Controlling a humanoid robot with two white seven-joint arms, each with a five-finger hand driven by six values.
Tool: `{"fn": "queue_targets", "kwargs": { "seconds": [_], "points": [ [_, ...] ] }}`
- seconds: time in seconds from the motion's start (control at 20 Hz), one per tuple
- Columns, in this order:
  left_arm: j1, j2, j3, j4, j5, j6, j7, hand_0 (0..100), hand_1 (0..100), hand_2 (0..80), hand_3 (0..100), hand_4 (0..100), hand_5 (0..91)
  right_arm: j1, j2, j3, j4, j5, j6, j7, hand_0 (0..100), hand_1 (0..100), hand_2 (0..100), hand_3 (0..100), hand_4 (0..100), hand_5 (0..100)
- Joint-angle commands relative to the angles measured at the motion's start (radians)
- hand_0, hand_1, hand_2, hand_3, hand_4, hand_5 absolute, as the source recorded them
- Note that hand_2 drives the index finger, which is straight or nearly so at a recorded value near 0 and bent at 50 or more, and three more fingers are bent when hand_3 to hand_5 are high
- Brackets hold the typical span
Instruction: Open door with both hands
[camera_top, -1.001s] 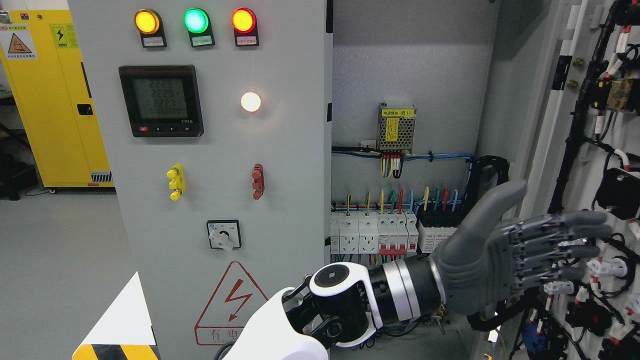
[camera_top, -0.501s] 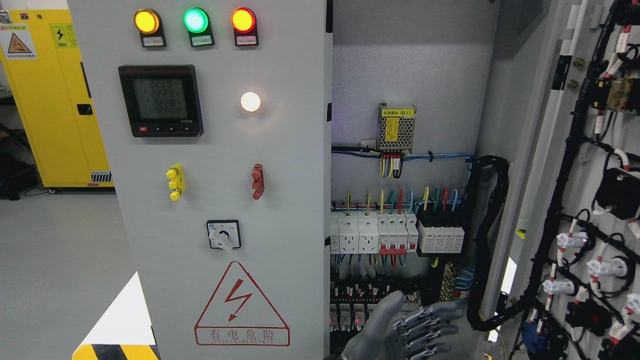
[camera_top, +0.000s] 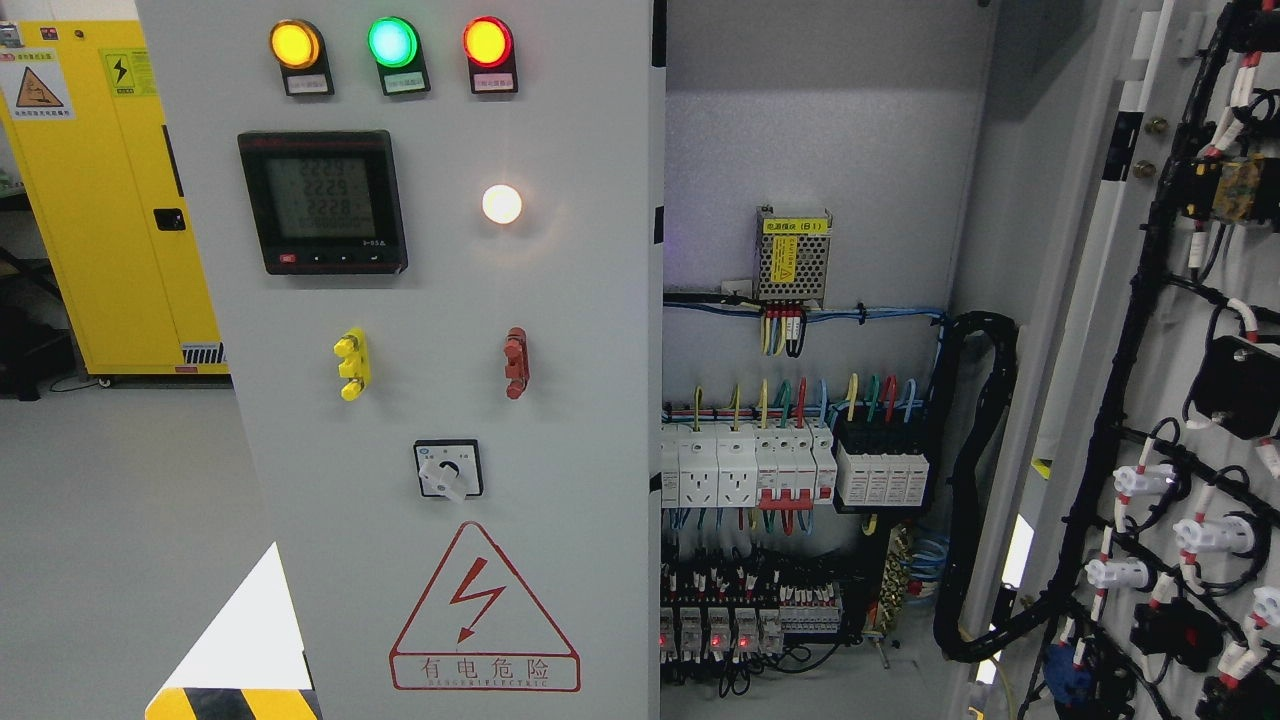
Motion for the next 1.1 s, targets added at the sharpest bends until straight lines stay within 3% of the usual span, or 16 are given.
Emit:
{"fn": "queue_targets", "kwargs": {
  "seconds": [0.0,0.2,0.3,0.45,0.8,1.05],
  "points": [
    [0.111,0.063,0.061,0.442,-0.024,-0.101,-0.002,0,0,0.0,0,0,0.0,0.0,0.0,0.028,0.001,0.011,0.001,0.0,21,10,0,0,0,0],
    [0.111,-0.053,0.13,0.833,-0.024,-0.112,-0.011,0,0,0.0,0,0,0.0,0.0,0.0,0.028,0.001,0.011,0.001,0.0,21,10,0,0,0,0],
    [0.106,-0.142,0.216,1.06,-0.027,-0.112,-0.01,0,0,0.0,0,0,0.0,0.0,0.0,0.028,0.001,0.011,0.001,0.0,21,10,0,0,0,0],
    [0.099,-0.205,0.288,1.297,-0.032,-0.097,-0.01,0,0,0.0,0,0,0.0,-0.002,0.0,0.028,0.001,0.011,0.001,0.0,21,10,0,0,0,0],
    [0.119,-0.233,0.294,1.52,-0.061,0.069,-0.01,0,0,0.0,0,0,0.0,-0.002,0.0,0.028,0.001,0.011,0.001,0.0,21,10,0,0,0,0],
    [0.135,-0.244,0.288,1.52,-0.063,0.08,-0.002,0,0,0.0,0,0,0.0,-0.002,0.0,0.028,0.001,0.011,0.001,0.0,21,11,0,0,0,0]
  ]
}}
